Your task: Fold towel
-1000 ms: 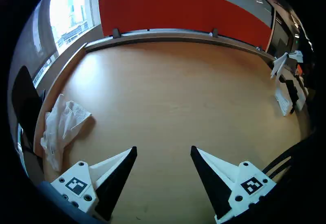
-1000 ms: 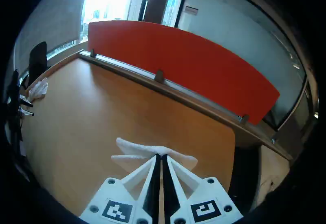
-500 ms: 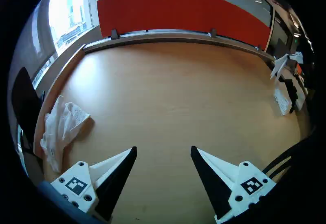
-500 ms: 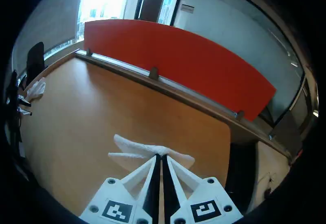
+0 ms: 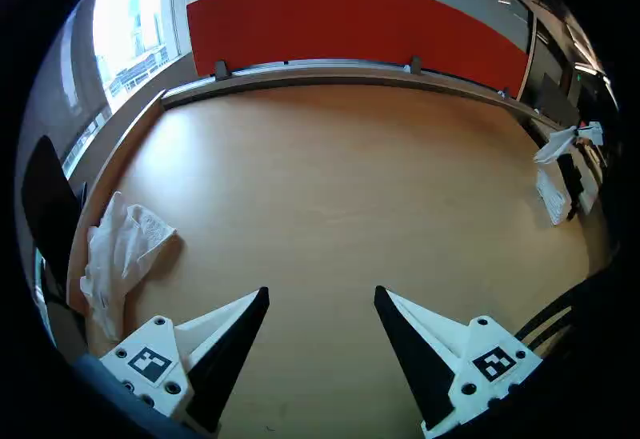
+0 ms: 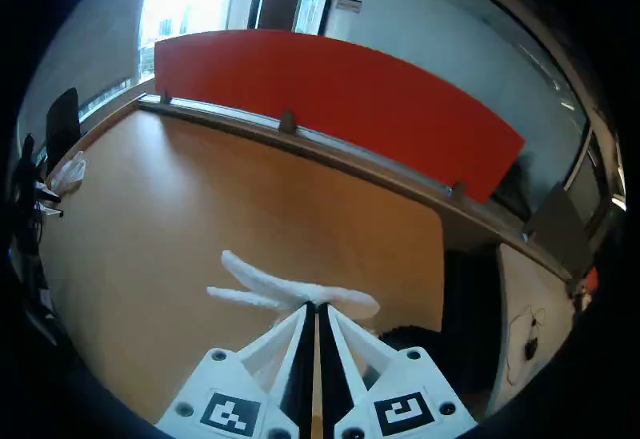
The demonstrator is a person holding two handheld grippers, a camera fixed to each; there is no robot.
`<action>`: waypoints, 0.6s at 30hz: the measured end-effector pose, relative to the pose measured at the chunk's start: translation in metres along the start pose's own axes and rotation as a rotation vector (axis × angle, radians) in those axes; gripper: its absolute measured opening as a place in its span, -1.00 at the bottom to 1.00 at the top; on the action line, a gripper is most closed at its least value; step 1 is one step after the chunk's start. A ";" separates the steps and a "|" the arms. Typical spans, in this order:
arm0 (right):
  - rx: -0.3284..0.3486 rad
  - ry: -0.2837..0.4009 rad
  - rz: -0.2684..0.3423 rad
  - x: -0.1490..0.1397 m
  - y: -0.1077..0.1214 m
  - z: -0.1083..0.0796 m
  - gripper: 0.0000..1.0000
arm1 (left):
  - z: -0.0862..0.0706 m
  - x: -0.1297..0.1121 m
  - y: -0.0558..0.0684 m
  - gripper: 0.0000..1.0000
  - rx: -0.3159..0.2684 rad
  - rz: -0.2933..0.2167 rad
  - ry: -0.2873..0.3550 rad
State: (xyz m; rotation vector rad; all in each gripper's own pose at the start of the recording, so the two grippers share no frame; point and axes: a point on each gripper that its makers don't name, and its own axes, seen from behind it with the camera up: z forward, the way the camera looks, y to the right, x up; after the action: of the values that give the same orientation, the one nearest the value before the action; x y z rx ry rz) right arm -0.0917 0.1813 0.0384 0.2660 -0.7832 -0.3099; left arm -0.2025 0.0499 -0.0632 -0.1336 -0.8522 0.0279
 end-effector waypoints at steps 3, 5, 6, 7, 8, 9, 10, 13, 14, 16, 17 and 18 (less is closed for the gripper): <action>-0.009 -0.032 0.023 -0.025 0.003 -0.006 -0.88 | 0.000 0.000 0.001 0.96 -0.002 0.002 0.000; -0.020 -0.056 0.036 -0.042 0.007 -0.009 -0.88 | 0.001 0.000 0.002 0.96 -0.004 0.003 -0.001; -0.025 -0.068 0.042 -0.050 0.009 -0.010 -0.88 | 0.001 -0.001 0.002 0.96 -0.006 0.004 -0.002; -0.030 -0.079 0.048 -0.057 0.010 -0.011 -0.88 | 0.001 -0.001 0.003 0.96 -0.006 0.006 -0.002; -0.036 -0.091 0.055 -0.065 0.012 -0.012 -0.88 | 0.001 -0.001 0.003 0.96 -0.007 0.008 -0.002; -0.041 -0.101 0.062 -0.072 0.013 -0.012 -0.88 | 0.002 -0.001 0.003 0.96 -0.007 0.010 -0.003; -0.044 -0.109 0.069 -0.077 0.014 -0.012 -0.88 | 0.002 0.000 0.003 0.96 -0.007 0.012 -0.003; -0.052 -0.129 0.091 -0.092 0.017 -0.012 -0.88 | 0.002 0.001 0.004 0.96 -0.008 0.017 -0.003; -0.054 -0.134 0.098 -0.097 0.018 -0.012 -0.88 | 0.002 0.001 0.004 0.96 -0.008 0.019 -0.003; -0.058 -0.142 0.109 -0.103 0.019 -0.012 -0.88 | 0.002 0.002 0.003 0.96 -0.007 0.021 -0.003; -0.060 -0.146 0.113 -0.106 0.020 -0.012 -0.88 | 0.002 0.002 0.003 0.96 -0.006 0.021 -0.003; -0.062 -0.149 0.118 -0.108 0.021 -0.012 -0.88 | 0.002 0.002 0.003 0.96 -0.005 0.022 -0.003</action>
State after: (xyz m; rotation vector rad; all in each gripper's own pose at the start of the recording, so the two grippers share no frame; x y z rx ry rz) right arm -0.1520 0.2418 -0.0322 0.1392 -0.9313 -0.2444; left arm -0.2022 0.0528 -0.0610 -0.1473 -0.8538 0.0463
